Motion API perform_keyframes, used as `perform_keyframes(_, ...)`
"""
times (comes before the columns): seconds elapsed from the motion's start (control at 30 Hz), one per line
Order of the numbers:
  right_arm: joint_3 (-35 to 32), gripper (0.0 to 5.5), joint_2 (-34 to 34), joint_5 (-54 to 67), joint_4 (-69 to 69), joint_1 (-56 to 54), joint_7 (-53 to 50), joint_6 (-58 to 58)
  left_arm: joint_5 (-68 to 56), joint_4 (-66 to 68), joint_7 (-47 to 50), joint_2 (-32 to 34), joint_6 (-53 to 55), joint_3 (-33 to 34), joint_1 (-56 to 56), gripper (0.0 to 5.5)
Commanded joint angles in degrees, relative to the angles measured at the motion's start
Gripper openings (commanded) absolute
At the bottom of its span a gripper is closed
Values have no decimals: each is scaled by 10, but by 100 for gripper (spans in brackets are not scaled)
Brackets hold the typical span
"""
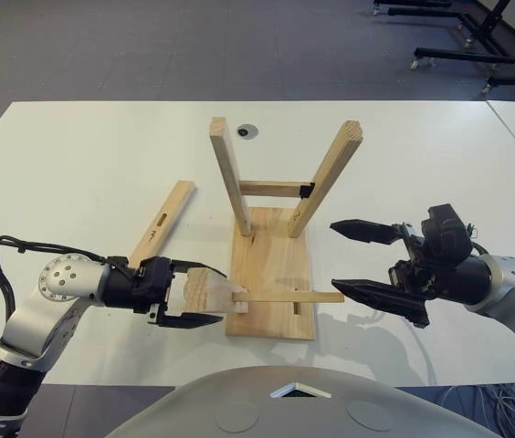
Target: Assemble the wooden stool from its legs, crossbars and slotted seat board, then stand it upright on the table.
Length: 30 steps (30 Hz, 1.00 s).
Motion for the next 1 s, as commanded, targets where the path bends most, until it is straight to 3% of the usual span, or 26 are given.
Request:
perform_keyframes(0.03, 1, 540, 9, -8, -11, 9, -8, -8, -1, -8, -4, 10, 2, 25, -13, 396)
perform_keyframes(0.2, -20, 540, 10, -12, -12, 27, -16, -14, 34, 4, 26, 20, -29, 97, 63, 470)
perform_keyframes(0.33, -39, 540, 15, -15, -25, 57, -25, -23, 122, 11, 129, -16, -93, 182, 116, 493)
perform_keyframes(0.43, -40, 540, 17, -26, -38, 77, -37, -28, 123, 20, 212, -37, -11, 213, 122, 493)
perform_keyframes(0.57, -48, 540, 21, -26, -46, 80, -63, -28, 227, 31, 355, -39, 144, 185, 88, 493)
perform_keyframes(0.67, -42, 540, 22, -26, -50, 73, -83, -25, 222, 33, 401, -78, 226, 168, 57, 493)
perform_keyframes(0.87, -19, 540, 36, -31, -46, 58, -133, -22, 185, 66, 400, -116, 325, 141, 33, 493)
perform_keyframes(1.0, -12, 540, 40, -33, -48, 61, -141, -26, 180, 77, 392, -101, 361, 134, 28, 493)
